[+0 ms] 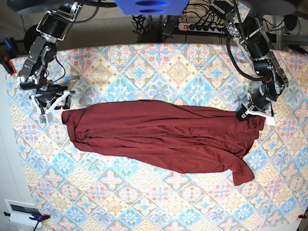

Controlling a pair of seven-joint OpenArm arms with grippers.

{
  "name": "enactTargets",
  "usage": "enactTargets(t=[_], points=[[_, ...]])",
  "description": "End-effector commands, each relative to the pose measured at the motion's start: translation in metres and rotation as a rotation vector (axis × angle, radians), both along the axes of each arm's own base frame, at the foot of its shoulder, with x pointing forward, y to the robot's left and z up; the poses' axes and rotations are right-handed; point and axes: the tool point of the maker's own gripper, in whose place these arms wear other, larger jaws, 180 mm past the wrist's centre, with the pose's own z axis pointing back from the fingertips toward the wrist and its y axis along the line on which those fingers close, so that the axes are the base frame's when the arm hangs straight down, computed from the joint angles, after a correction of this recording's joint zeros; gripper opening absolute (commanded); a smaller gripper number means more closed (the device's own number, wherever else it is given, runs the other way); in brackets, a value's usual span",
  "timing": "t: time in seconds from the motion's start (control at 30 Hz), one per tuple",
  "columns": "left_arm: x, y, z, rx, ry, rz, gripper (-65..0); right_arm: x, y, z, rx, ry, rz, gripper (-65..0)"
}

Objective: Layout the t-shirt on the table in an organized manner, then fold the t-shirt properly
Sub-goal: 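Regrasp the shirt edge with both grippers, then lift and drag the shirt with both grippers toward the robot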

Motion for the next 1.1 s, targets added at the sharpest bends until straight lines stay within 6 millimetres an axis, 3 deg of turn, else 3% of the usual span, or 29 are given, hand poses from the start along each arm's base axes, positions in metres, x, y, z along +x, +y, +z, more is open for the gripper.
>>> enactTargets(t=[0.0,0.2,0.37,0.5,0.7,0.93,1.07], points=[[0.011,0.009,0.018,0.022,-0.054,0.008,-65.0,0.008,-0.004,0.009,0.037,-0.045,-0.015,-44.0],[0.01,0.008,0.017,0.026,-0.049,0.005,-65.0,0.003,0.011,-0.013,0.257,-0.029,-0.062,-38.6],[0.009,0.008,0.016,0.028,-0.045,0.004,-65.0,-0.001,0.015,-0.028,0.321,0.002,-0.088,-33.0],[0.009,0.008,0.016,0.028,-0.045,0.004,-65.0,0.026,0.016,-0.015,0.344,-0.046,-0.087,-33.0],[0.009,0.008,0.016,0.028,-0.045,0.004,-65.0,0.047,0.018,-0.009,0.376,-0.066,-0.092,-33.0],[0.009,0.008,0.016,0.028,-0.045,0.004,-65.0,0.067,0.021,-0.005,0.419,-0.093,-0.108,-33.0],[0.009,0.008,0.016,0.028,-0.045,0.004,-65.0,0.065,0.021,-0.016,0.447,-0.082,-0.135,-33.0]])
